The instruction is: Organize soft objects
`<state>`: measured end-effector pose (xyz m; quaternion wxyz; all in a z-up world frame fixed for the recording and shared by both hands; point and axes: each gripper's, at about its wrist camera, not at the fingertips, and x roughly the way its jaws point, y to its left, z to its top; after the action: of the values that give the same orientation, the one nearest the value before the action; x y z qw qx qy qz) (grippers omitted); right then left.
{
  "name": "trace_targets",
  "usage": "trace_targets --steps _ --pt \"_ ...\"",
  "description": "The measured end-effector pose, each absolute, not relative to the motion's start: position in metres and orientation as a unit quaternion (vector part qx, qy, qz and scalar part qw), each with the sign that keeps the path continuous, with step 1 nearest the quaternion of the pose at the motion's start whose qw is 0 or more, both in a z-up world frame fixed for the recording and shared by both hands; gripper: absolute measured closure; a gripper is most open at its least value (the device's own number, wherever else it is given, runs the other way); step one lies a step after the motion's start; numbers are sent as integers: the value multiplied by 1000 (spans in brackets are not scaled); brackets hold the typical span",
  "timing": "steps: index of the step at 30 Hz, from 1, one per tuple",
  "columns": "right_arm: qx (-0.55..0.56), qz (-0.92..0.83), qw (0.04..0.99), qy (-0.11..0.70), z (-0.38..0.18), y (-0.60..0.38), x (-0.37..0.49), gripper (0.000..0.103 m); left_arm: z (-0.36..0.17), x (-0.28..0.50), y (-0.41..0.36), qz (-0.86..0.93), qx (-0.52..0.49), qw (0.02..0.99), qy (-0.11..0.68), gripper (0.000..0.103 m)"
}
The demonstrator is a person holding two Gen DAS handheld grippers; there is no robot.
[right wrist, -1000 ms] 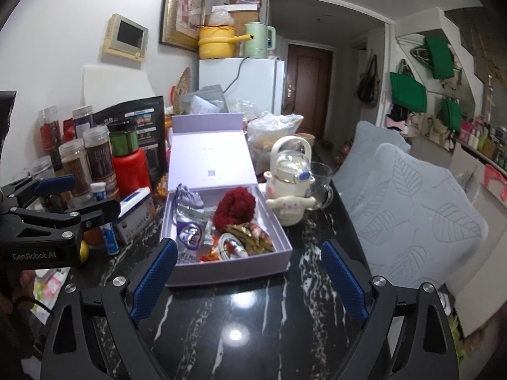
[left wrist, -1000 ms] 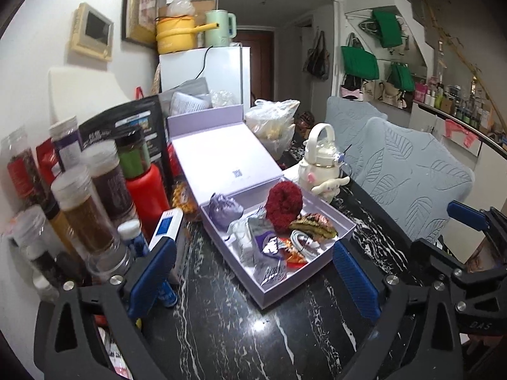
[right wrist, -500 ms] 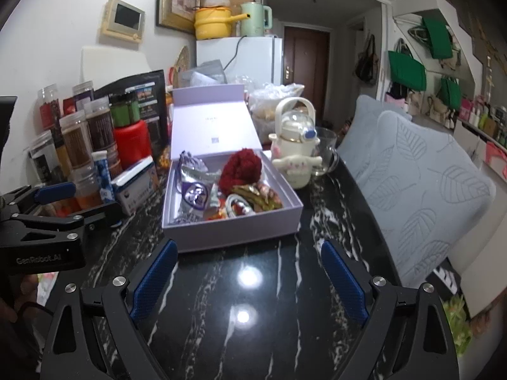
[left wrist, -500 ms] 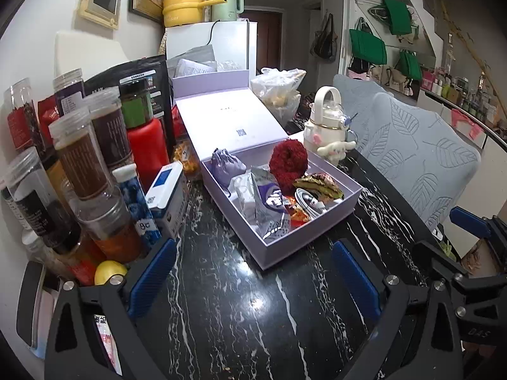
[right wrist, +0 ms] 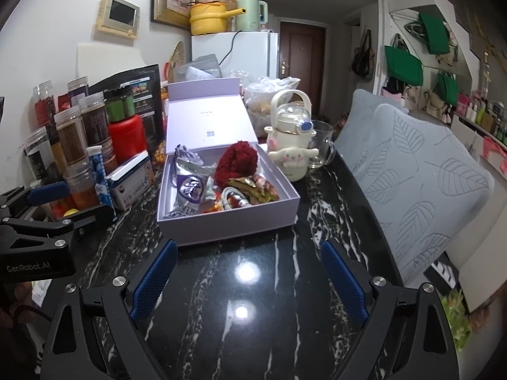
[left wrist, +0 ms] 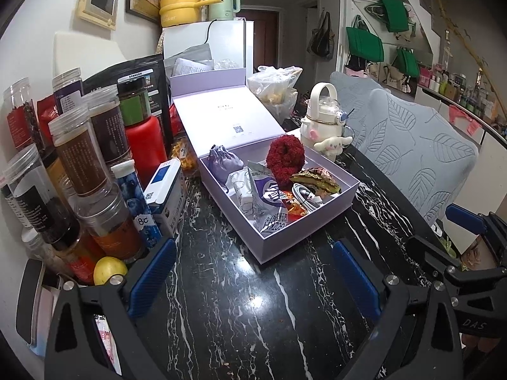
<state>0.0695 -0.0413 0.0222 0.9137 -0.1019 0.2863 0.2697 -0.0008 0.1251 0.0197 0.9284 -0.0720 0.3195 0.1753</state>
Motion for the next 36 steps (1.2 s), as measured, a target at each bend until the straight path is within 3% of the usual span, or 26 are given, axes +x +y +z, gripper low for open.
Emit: trace_targets --steps 36 --pt "-105 272 911 290 21 -43 71 10 19 4 123 162 -67 929 326 2"
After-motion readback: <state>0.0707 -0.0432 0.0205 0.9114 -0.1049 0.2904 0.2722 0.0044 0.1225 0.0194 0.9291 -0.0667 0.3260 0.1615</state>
